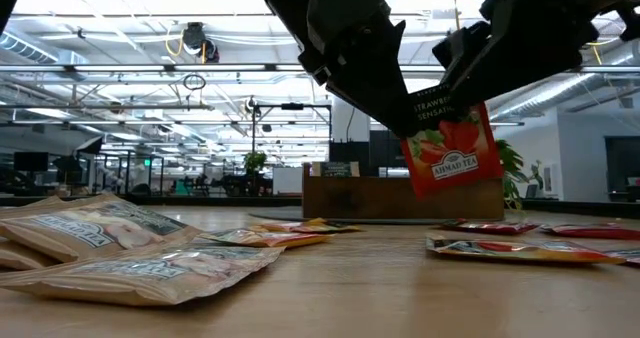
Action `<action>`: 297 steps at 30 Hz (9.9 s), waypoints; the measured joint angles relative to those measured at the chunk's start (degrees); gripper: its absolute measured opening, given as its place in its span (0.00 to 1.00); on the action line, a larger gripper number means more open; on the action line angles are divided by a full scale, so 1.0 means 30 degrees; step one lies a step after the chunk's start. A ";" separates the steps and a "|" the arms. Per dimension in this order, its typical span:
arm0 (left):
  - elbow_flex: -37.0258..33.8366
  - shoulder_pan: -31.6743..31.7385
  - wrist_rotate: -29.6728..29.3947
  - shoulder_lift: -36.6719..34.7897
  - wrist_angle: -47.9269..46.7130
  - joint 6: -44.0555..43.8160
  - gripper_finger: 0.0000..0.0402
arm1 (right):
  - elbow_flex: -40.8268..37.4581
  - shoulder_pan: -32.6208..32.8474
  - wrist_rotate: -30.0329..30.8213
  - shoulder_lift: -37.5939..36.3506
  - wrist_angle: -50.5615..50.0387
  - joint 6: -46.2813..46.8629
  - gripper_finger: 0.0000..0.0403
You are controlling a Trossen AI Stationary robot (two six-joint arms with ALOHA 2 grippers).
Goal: Pick & Place Tea
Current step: Put the red tea bag into the right section of the wooden organizer, then put the yellow tea bag into the middle section of the wooden organizer
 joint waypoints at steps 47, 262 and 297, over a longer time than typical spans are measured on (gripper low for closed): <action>-0.1484 -0.3213 -0.1909 -0.1821 -0.5896 -0.2637 0.33 | -0.1799 -0.1858 0.0325 -0.6162 -0.0970 -0.2938 0.00; -0.6732 0.0051 -0.0501 -0.3264 0.4080 -0.5701 0.15 | -0.1010 -0.2896 -0.6530 0.8707 0.8982 -0.1537 0.00; -0.8314 0.3486 0.6552 -0.2222 0.7899 -0.5639 0.80 | -0.3540 -0.1664 -0.5630 0.8743 1.0512 -0.2941 0.00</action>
